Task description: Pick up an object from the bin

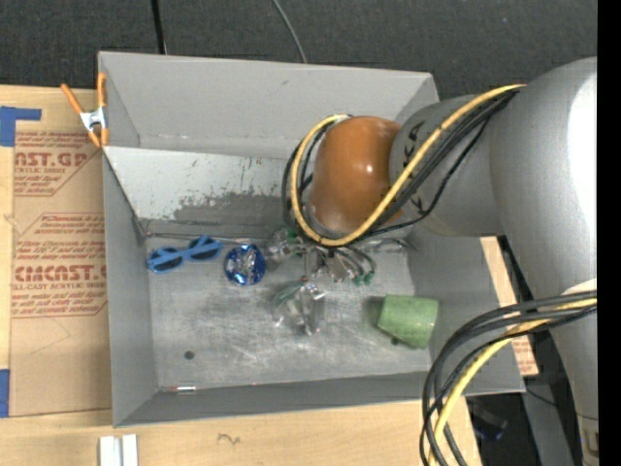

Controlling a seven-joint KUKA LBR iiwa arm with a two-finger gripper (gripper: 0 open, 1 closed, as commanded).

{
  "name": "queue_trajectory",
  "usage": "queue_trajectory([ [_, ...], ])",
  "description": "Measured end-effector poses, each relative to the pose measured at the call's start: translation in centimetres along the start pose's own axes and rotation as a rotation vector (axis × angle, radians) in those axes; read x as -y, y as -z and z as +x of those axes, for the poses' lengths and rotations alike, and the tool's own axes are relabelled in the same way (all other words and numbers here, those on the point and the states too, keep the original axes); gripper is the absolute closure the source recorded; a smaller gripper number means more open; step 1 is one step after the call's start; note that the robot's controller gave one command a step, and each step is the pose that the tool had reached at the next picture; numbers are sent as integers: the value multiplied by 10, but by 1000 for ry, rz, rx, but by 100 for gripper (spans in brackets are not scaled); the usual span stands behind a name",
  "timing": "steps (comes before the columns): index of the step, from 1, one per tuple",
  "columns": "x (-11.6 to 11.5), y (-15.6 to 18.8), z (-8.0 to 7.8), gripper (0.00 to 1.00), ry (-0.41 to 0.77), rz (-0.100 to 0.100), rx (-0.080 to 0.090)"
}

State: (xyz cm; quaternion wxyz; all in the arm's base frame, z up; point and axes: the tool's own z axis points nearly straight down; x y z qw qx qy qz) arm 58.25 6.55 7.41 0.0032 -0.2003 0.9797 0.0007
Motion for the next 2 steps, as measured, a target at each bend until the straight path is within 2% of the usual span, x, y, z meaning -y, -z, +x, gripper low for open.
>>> queue_trajectory([
  [1,1,1,-1,100,-3,1,4],
  [2,-67,167,-5,100,141,1,5],
])
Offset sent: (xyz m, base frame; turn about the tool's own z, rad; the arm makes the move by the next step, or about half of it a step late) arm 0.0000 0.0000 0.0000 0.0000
